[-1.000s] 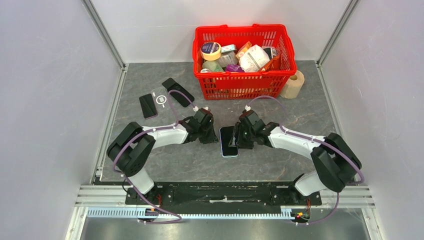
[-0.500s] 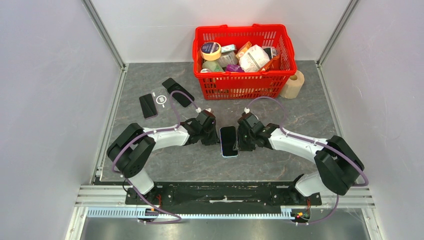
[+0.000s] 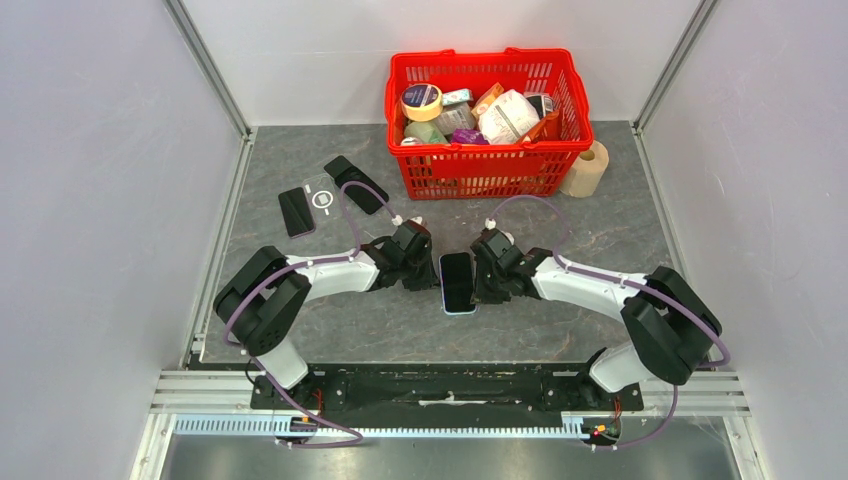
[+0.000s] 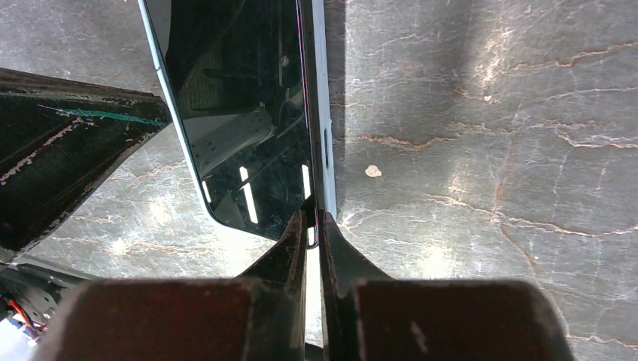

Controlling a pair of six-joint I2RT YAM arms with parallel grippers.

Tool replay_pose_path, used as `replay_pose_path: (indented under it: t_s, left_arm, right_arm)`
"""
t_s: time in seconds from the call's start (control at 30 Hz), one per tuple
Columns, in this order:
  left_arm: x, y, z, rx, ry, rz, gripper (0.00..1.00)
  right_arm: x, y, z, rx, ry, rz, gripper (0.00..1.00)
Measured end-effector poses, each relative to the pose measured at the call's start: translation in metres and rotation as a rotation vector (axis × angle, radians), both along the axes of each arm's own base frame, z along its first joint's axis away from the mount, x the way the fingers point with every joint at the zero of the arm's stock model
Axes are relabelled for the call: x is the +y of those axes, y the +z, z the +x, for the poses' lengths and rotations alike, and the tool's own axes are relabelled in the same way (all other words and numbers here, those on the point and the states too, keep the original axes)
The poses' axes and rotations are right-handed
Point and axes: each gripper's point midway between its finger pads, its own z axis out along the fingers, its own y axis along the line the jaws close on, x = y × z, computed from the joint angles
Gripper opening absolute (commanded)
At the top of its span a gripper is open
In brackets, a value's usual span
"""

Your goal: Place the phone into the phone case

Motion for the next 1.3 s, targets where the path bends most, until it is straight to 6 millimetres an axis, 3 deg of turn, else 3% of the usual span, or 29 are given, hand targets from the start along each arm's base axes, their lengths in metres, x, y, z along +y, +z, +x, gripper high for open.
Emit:
replay_pose_path:
  t_s: [0.3, 1.3]
  left_arm:
    - [0.0, 0.0, 0.0, -0.001, 0.0, 0.001, 0.1]
    - [0.001, -0.004, -0.001, 0.006, 0.003, 0.026, 0.11]
  right_arm:
    - [0.0, 0.0, 0.0, -0.013, 0.005, -0.027, 0.0]
    - [0.001, -0.01, -0.001, -0.061, 0.0, -0.103, 0.0]
